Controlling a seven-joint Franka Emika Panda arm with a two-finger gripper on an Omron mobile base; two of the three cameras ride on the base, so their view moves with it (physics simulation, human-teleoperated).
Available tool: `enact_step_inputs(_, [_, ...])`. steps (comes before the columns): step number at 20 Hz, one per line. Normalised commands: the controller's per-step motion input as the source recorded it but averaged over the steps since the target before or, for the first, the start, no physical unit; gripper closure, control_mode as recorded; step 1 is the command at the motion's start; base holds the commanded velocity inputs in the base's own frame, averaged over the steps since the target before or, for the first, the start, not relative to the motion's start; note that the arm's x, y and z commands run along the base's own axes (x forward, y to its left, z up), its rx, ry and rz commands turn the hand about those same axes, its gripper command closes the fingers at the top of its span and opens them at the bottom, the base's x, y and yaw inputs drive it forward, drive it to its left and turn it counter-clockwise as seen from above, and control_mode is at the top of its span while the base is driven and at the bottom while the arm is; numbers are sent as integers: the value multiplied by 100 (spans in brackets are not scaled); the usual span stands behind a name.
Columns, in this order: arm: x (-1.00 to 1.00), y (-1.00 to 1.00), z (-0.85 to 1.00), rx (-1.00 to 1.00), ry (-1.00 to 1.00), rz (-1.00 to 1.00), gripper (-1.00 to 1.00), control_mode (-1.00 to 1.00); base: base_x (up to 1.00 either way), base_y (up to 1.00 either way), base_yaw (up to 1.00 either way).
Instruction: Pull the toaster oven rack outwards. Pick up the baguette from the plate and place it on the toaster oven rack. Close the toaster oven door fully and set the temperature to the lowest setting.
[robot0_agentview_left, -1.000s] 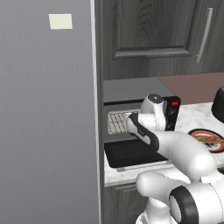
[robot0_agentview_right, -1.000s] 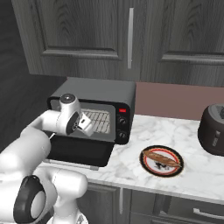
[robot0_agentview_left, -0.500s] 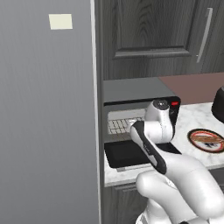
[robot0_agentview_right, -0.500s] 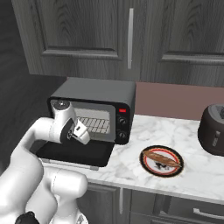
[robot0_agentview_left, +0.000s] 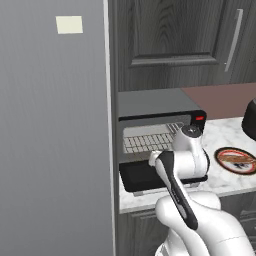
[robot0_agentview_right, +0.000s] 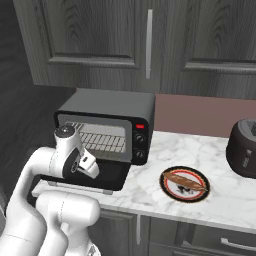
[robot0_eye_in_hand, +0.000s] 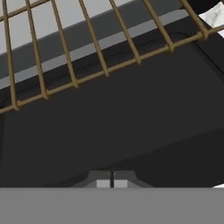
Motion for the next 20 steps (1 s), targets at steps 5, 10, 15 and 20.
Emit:
enact_step_inputs(5, [-7,-1,48,-1,3,11,100,-100,0,0,0])
enact_step_inputs(10, [-32,0,80,0,-1,3,100,-100,0,0,0])
enact_step_inputs(15, [-71,0,61,0,-3,0,-100,-100,0,0,0])
enact_step_inputs(20, [-57,-66,8,1,0,-16,-100,-100,0,0,0])
